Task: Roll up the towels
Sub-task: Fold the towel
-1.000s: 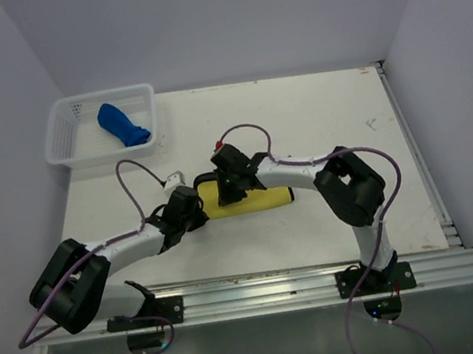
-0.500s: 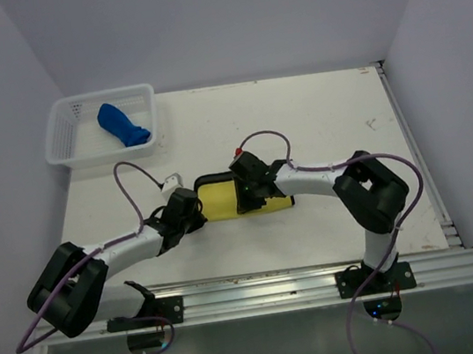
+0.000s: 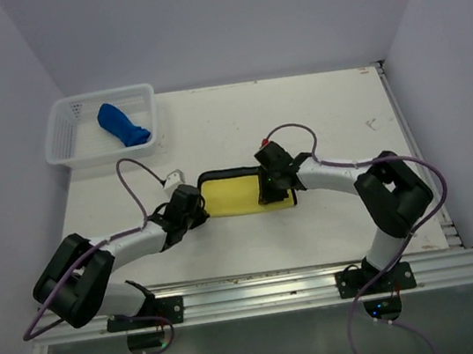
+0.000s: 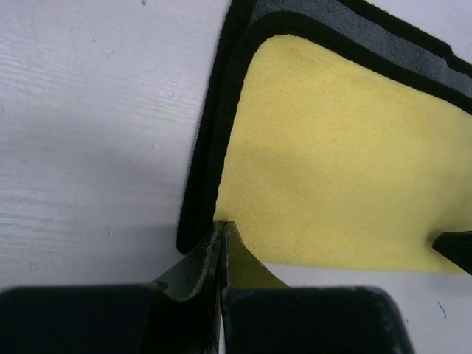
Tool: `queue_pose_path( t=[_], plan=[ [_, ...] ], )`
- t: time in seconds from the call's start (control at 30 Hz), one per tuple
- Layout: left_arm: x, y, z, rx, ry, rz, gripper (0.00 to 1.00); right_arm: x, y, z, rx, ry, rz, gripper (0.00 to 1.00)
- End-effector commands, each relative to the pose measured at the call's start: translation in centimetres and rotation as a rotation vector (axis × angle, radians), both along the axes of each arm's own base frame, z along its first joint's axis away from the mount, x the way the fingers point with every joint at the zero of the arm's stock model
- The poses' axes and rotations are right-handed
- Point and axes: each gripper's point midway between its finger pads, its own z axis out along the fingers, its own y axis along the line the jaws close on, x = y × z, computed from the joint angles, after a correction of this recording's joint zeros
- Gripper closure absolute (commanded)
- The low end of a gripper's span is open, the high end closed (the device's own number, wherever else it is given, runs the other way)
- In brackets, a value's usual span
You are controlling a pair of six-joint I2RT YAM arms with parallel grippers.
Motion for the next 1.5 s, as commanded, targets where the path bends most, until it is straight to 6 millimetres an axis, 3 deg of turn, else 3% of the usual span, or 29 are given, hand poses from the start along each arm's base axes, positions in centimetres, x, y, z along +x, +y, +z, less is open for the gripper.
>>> queue_pose_path(
  t=[0.0,0.27,0.47,0.77,1.03,1.2,1.47],
  plan=[
    [-1.8,2.1,-3.2,0.125,0.115,0.020,1.00,0.4,-2.7,1.4,-0.021,-0.034,-0.019,0.74],
    [-1.8,1.8,-4.1,0.128,0.134,0.012,1.00,-0.5,-7.0,1.2,-0.061,-0.026,-0.060,0.74],
    [-2.3,1.8,-4.7,0.123,0.161,0.008,1.00,-1.0,-9.1,1.2,-0.090,-0.023,-0.075,0.73],
    [-2.7,1.6,-4.9,0.096,0.152,0.000,1.00,-1.0,-10.2,1.8,-0.151,-0.054,-0.026,0.69],
    [-3.0,0.7,-4.0,0.036,0.122,-0.037,1.00,-1.5,-11.4,4.6,-0.169,-0.096,-0.060,0.63],
    [-3.0,0.8,-3.9,0.052,0.113,-0.056,1.00,-2.7,-12.0,3.2,-0.170,-0.074,-0.081,0.59],
    [-3.9,0.2,-3.8,0.035,0.095,-0.117,0.99,-1.9,-11.4,1.2,-0.146,-0.028,-0.129,0.58]
  ],
)
